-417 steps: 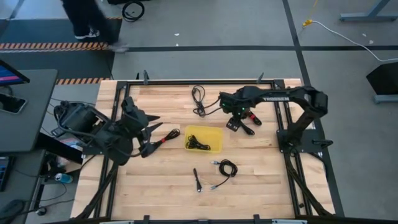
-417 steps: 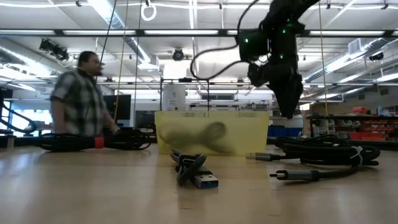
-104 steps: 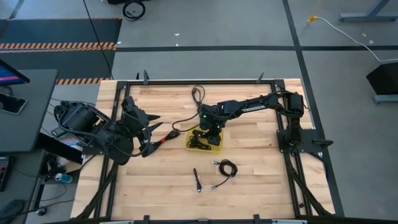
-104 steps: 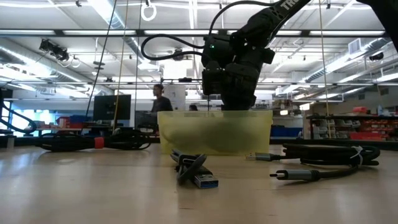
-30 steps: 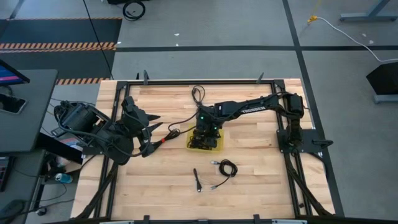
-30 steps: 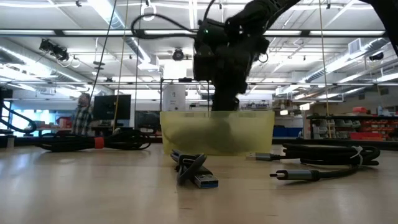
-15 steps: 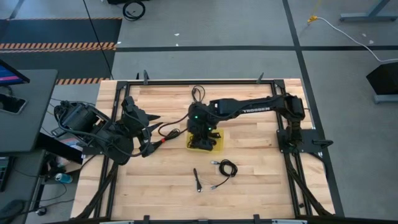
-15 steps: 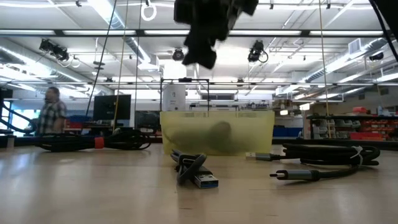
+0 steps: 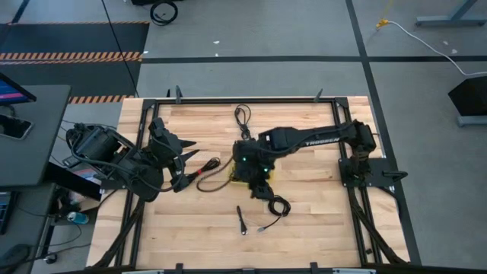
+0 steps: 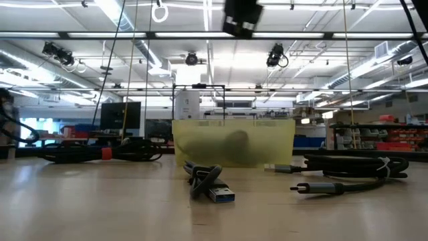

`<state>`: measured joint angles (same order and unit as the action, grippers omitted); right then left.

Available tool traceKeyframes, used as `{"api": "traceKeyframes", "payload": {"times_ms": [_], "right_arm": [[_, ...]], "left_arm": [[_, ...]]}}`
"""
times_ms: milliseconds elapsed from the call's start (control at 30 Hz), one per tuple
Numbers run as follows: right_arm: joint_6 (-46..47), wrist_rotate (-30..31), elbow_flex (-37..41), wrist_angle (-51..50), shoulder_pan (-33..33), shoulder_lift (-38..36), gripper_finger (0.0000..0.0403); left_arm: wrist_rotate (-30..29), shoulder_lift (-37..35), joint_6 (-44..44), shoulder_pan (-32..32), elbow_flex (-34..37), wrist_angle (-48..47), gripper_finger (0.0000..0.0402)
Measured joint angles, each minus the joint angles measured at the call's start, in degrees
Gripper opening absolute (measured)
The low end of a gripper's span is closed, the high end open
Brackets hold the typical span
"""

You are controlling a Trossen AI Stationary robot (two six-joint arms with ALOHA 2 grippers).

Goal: Pick and place USB-C Cables
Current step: Put the black charger cable into the yellow bin

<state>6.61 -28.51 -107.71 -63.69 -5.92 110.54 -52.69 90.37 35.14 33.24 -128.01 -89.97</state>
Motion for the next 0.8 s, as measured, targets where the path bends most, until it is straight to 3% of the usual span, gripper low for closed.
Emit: {"api": "traceKeyframes", "payload": {"times_ms": [167, 333, 567, 800], "right_arm": [[4.78, 0.52, 0.03, -11.00, -2.31, 0.00, 0.0195], [12.62, 1.52, 0.03, -11.43, -5.70, 0.00, 0.0195], [23.64, 11.89, 2.67, -5.48, -12.51, -0.02, 0.0195], [34.22, 21.19, 10.99, -3.40, -19.86, -0.02, 0.0195]], "left_arm": [[0.00, 0.00, 0.00, 0.02, 0.00, 0.00, 0.0102], [0.00, 0.00, 0.00, 0.02, 0.00, -0.02, 0.0102], [3.76, 0.00, 0.19, -0.01, 0.00, -0.04, 0.0102], [7.86, 0.42, 0.50, 0.55, 0.02, -0.02, 0.0102]]}}
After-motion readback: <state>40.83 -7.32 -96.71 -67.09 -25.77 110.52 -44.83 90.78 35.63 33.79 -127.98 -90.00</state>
